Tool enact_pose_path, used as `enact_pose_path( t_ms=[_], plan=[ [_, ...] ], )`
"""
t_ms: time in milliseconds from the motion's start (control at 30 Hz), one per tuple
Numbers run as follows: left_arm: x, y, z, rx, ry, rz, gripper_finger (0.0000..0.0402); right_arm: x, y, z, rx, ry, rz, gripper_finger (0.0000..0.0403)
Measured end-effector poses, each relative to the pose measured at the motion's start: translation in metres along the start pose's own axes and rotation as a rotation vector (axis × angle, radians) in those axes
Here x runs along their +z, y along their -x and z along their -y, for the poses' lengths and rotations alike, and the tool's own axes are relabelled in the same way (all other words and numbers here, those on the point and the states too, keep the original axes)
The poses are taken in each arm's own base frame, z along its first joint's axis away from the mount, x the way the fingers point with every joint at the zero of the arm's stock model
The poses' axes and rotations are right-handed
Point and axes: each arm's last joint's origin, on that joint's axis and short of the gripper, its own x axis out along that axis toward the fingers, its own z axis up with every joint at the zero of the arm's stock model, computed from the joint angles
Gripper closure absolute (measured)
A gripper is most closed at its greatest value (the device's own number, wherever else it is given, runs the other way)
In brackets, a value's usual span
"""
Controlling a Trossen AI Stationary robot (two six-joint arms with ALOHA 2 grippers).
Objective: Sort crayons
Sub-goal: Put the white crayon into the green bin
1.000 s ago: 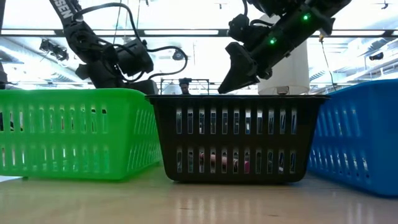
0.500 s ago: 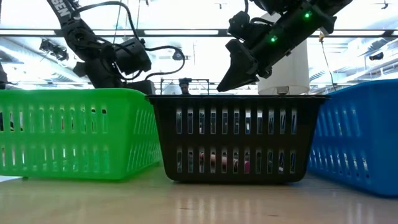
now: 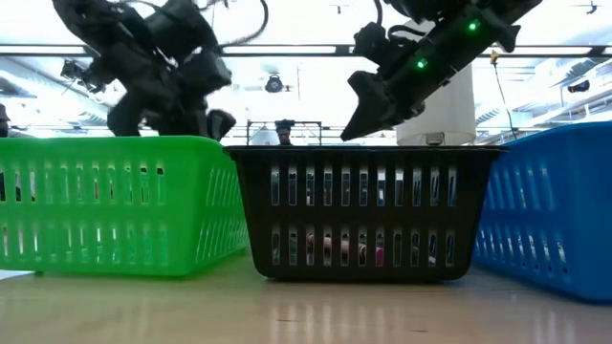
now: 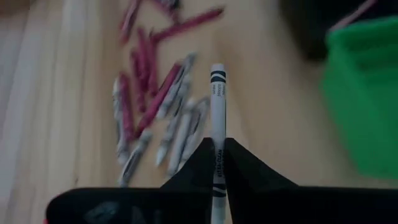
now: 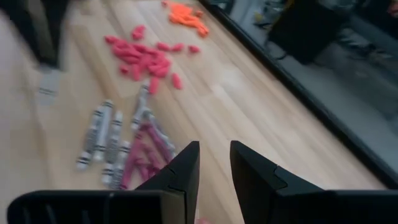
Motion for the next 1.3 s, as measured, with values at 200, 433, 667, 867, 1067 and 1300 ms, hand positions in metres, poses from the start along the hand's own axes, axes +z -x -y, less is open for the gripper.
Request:
enact_pose_path(
  t_ms=[200, 433, 667, 867, 1067, 1300],
  plan=[
    [0.013, 0.003, 0.024, -0.066, -0.083, 0.084, 0.0381, -0.005, 0.0, 0.002, -0.048, 0.002, -0.035, 0.0305],
    [0.02, 0.005, 0.058, -0.175, -0.266, 0.132, 0.0381, -0.005, 0.001, 0.001, -0.041, -0.001, -0.033, 0.0305],
    [0.032, 0.009, 0.087, -0.235, -0.366, 0.264, 0.0381, -0.003, 0.001, 0.0, 0.001, -0.024, -0.02, 0.0305],
    [0.036, 0.004, 0.104, -0.26, -0.415, 0.33, 0.0381, -0.001, 0.001, -0.001, 0.017, -0.04, -0.006, 0.0305],
    [0.031, -0.018, 0.117, -0.278, -0.442, 0.331, 0.0381, 0.001, 0.001, -0.002, 0.038, -0.05, -0.001, 0.0305],
    [0.027, -0.024, 0.118, -0.278, -0.452, 0.308, 0.0379, 0.001, 0.001, -0.003, 0.055, -0.054, 0.001, 0.0305]
  ],
)
